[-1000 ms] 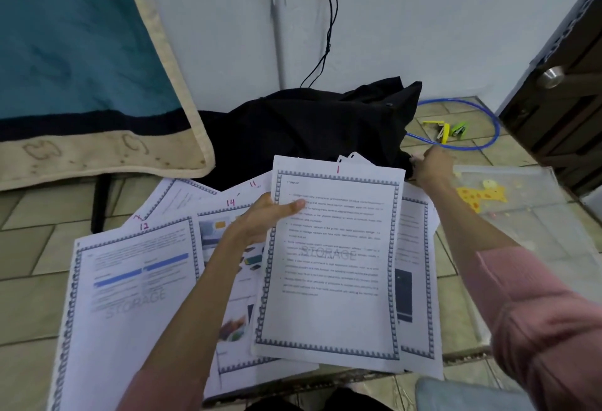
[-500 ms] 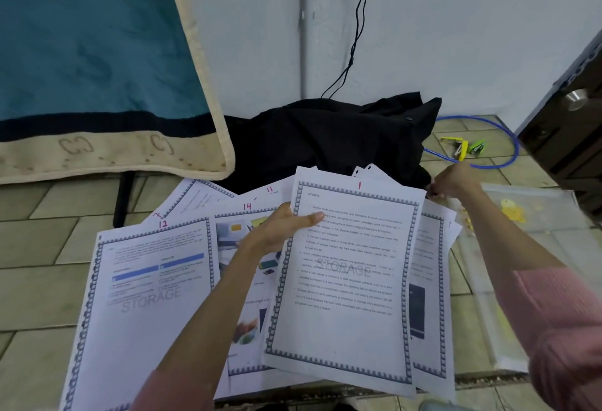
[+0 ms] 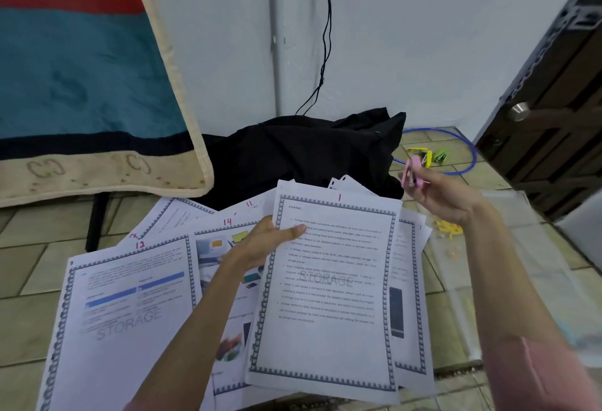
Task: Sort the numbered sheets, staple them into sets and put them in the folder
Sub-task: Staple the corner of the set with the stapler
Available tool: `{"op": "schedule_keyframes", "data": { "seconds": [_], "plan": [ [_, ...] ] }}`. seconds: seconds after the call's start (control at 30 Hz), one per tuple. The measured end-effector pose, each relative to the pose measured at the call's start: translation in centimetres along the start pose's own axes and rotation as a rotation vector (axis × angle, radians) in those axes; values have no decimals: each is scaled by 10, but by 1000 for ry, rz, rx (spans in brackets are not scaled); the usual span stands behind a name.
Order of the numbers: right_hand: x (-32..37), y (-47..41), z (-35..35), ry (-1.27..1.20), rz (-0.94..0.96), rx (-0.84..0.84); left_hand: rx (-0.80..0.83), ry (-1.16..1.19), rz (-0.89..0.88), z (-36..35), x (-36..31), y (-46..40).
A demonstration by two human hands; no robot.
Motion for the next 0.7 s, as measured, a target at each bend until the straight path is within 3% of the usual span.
{"op": "schedule_keyframes", "data": {
  "seconds": [0.1,0.17,0.3,0.43,0.53,0.63,0.7],
  "plan": [
    [-5,8,-40,-53,42,178,-20,-19,-33,-3,-4,5],
    [-12,6,-70,-122,55,208,-41,-56,-59,-6,-7,9],
    [-29,-4,-121,-76,132,-23,-57,-107,-115,-12,-12,18],
    [-40,1,-167,3,199,-66,-78,-158,-150,-16,-16,25],
    [-36,4,-181,216,373,-92,-88,-166,-154,-17,-18,29],
    [-37,3,-182,523,645,-253,-91,-174,-171,-20,-22,34],
    [-40,0,-182,673,728,-277,-91,-170,-183,-22,-23,35]
  ]
}}
Point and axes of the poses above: each hand's wrist, its own y-axis away from the middle knuckle, its own z-axis out of the back of the hand, x = y × z, the point moved 3 cm from there along -y, towards the middle knuckle, and after that the axes turned 2 degrees about -z, right-handed, at the moved point
